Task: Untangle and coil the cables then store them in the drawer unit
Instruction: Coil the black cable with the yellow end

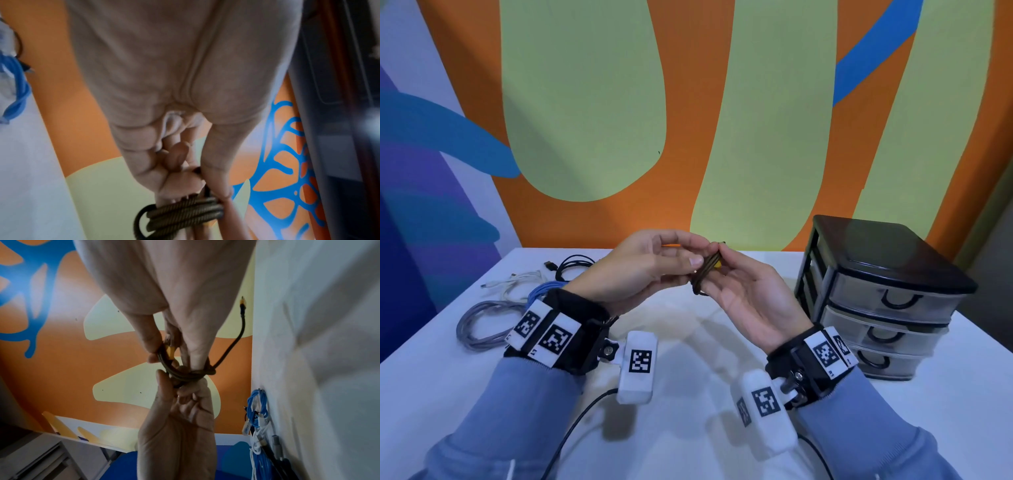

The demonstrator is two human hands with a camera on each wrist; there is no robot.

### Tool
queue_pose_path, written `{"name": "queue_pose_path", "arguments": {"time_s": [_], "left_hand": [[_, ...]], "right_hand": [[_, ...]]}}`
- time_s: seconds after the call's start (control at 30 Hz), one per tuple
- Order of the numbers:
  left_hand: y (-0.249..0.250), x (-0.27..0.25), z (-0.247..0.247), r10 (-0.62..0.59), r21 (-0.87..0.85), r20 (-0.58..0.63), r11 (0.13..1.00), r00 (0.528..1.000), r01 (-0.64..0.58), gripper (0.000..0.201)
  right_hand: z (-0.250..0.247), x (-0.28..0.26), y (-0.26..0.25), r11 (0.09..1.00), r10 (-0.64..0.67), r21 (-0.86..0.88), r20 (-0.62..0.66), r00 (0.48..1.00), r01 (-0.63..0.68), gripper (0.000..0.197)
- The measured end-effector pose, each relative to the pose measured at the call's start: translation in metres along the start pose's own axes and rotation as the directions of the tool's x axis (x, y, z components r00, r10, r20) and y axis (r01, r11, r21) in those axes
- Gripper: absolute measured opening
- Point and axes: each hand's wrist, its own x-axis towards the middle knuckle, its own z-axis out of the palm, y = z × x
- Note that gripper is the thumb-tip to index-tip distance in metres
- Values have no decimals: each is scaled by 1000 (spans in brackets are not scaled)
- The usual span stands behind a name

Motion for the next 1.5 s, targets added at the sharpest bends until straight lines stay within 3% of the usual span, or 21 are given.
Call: {"name": "queue_pose_path", "arguments": {"time_s": [0.2, 0.37, 0.43, 0.53, 0.6, 0.7, 0.83, 0.97, 1.03, 1.13, 1.17, 1.23, 1.3, 1.37, 1.43, 1.5], "left_hand": [[-1, 3, 7, 17, -109, -138, 993, 990, -32, 17], [-3, 7, 18, 21, -361, -306, 922, 952, -137, 10], [-5, 8, 24, 100, -245, -329, 951, 939, -187, 11], [-8, 6, 36, 243, 71, -313, 970, 918, -233, 12], [-10, 6, 40, 275, 138, -309, 960, 911, -243, 15], [-12, 5, 39, 337, 218, -320, 936, 885, -278, 17], [-12, 5, 38, 393, 337, -335, 899, 857, -280, 13], [-15, 11, 34, 450, 444, -373, 854, 811, -270, 8], [-18, 13, 29, 418, 470, -436, 861, 797, -195, 7], [-23, 17, 20, 324, 486, -556, 874, 766, -17, 32], [-24, 17, 18, 295, 501, -570, 864, 767, 40, 41], [-25, 15, 20, 195, 491, -536, 864, 821, 115, 50], [-26, 14, 25, 32, 360, -461, 920, 887, 154, 47], [-25, 13, 29, -81, 169, -395, 973, 915, 159, 36], [-23, 12, 29, -107, -38, -342, 994, 934, 100, 23], [-21, 13, 26, -61, -126, -289, 992, 956, 25, 18]], "right_hand": [[-3, 3, -5, 994, -72, 75, -108, 992, 80, 13], [-1, 4, -7, 982, -90, 150, -147, 985, 112, 10], [-3, 3, -6, 989, -103, 86, -155, 983, 117, 12], [-2, 5, 4, 966, -182, -211, -142, 973, 150, 21], [0, 6, 10, 913, -221, -374, -121, 968, 162, 25], [1, 5, 11, 889, -228, -430, -120, 966, 156, 34], [-1, 6, 9, 920, -168, -377, -137, 976, 105, 41], [-1, 2, 3, 986, -61, -166, -173, 983, 32, 29], [-7, 1, -6, 997, -71, -14, -189, 979, 70, 29], [-17, 0, -18, 980, -102, 149, -192, 976, 131, 37], [-20, 0, -20, 976, -104, 170, -185, 977, 136, 39], [-20, -1, -20, 974, -99, 185, -163, 982, 129, 42], [-17, -1, -18, 977, -98, 177, -141, 985, 122, 45], [-13, 0, -15, 983, -100, 138, -139, 985, 119, 48], [-11, 2, -12, 989, -108, 86, -171, 979, 124, 48], [-14, 5, -11, 988, -146, 22, -225, 963, 155, 45]]}}
